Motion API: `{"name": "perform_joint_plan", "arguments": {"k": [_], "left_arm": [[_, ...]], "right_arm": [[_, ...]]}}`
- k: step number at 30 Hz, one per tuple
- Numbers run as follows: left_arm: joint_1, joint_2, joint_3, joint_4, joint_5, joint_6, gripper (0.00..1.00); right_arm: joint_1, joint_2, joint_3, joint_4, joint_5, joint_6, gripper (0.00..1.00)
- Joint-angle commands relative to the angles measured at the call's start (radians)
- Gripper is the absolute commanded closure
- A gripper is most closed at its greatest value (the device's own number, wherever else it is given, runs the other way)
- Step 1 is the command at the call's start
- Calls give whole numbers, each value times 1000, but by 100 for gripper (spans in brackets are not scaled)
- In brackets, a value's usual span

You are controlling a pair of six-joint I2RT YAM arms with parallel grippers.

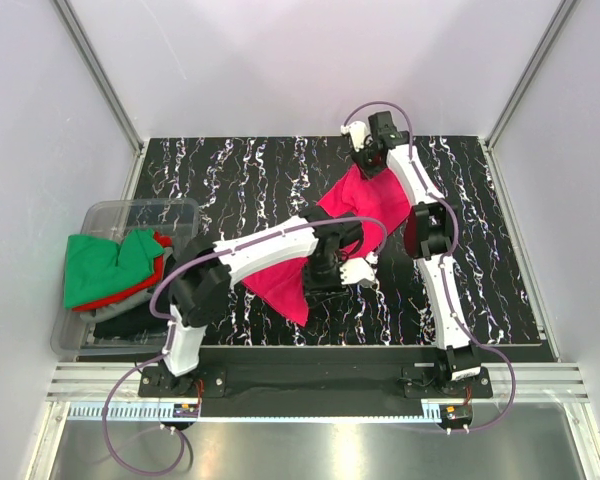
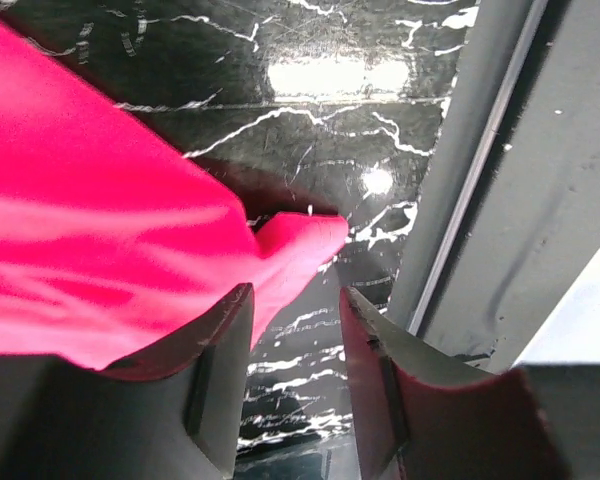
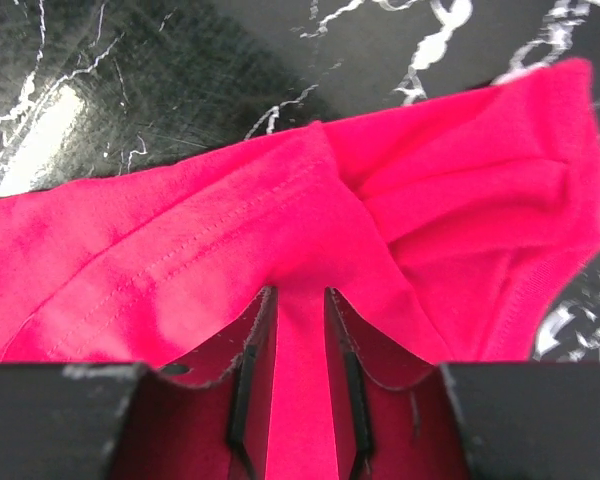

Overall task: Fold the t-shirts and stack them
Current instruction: Fold the tshirt

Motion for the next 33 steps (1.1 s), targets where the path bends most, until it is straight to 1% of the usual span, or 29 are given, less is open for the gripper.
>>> {"name": "perform_joint_plan", "arguments": {"k": [1, 4, 9, 13, 17, 20, 25, 33], "left_arm": [[9, -96, 41, -91, -5, 29, 55], [25, -111, -34, -36, -64, 40, 55], [58, -103, -150, 76, -72, 46, 59], [80, -82, -201, 125, -73, 43, 62], [103, -58, -243, 170, -72, 48, 63], [106, -38, -258, 198, -69, 48, 63], [104, 1, -289, 234, -59, 42, 64], [104, 15, -303, 250, -42, 16, 64]], "right_arm": [[-10, -166, 1, 35, 6, 45, 67], [-13, -216, -43, 35, 12, 57, 67], [-47, -275, -164, 36, 11, 57, 67], [-103, -299, -252, 36, 1, 65, 68], [-135, -310, -341, 36, 4, 56, 68], [-151, -304, -374, 35, 3, 51, 68], [-154, -280, -378, 35, 4, 42, 68], [-151, -186, -302, 25, 35, 30, 68]]}}
